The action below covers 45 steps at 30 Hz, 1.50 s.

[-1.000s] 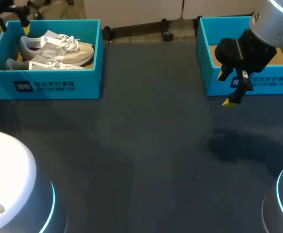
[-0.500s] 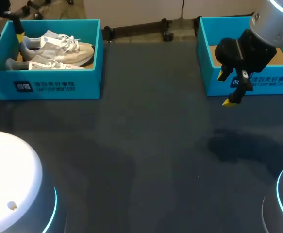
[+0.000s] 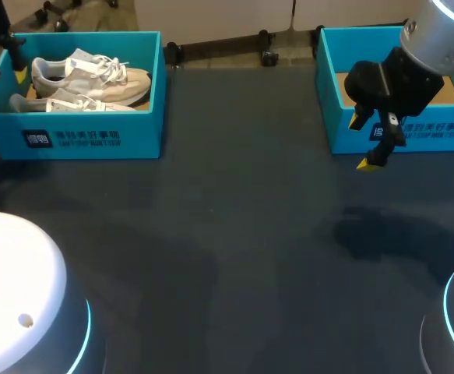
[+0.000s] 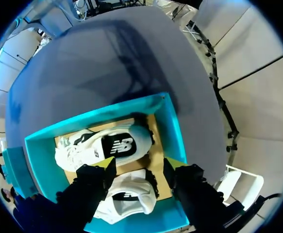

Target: Take the shoe out of the shoebox, open the shoe tongue, remove and reinsert the insole, then place the shoe into the shoebox

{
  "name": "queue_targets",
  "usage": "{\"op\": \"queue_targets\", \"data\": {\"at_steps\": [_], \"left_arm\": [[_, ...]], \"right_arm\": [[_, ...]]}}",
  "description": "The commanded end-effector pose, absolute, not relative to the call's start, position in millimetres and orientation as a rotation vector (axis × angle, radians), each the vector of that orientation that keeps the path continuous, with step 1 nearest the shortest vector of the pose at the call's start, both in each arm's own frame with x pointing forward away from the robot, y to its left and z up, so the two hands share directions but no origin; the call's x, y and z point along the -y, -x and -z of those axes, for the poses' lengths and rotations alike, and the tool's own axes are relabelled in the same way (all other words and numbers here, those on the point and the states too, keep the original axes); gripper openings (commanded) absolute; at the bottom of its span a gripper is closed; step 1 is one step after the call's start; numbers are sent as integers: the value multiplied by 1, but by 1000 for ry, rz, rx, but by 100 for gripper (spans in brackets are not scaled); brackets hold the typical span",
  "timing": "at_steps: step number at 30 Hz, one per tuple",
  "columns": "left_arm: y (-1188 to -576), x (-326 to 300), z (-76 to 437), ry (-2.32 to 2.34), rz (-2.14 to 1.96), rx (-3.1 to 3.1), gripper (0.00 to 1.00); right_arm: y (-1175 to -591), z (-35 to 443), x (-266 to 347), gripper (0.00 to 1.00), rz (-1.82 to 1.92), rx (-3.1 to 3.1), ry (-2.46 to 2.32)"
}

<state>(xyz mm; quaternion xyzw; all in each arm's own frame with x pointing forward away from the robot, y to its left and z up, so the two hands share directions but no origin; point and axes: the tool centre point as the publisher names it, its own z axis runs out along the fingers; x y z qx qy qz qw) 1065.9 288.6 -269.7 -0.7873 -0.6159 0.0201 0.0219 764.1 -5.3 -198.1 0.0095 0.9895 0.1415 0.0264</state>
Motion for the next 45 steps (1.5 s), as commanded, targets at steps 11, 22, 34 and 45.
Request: {"op": "queue_targets", "data": {"at_steps": [11, 22, 34, 45], "left_arm": [[-1043, -291, 293, 2522, 38, 1925, 51], [-1045, -295, 314, 2504, 20, 1948, 61], [-1057, -293, 336, 2496, 0, 1959, 71], [-1057, -296, 356, 2510, 2, 1960, 78]], "right_arm": [[-765, 199, 5, 100, -433, -3059, -29], [-765, 199, 5, 100, -433, -3059, -29], [-765, 199, 5, 100, -433, -3059, -29], [-765, 199, 5, 100, -433, -3059, -29]]}}
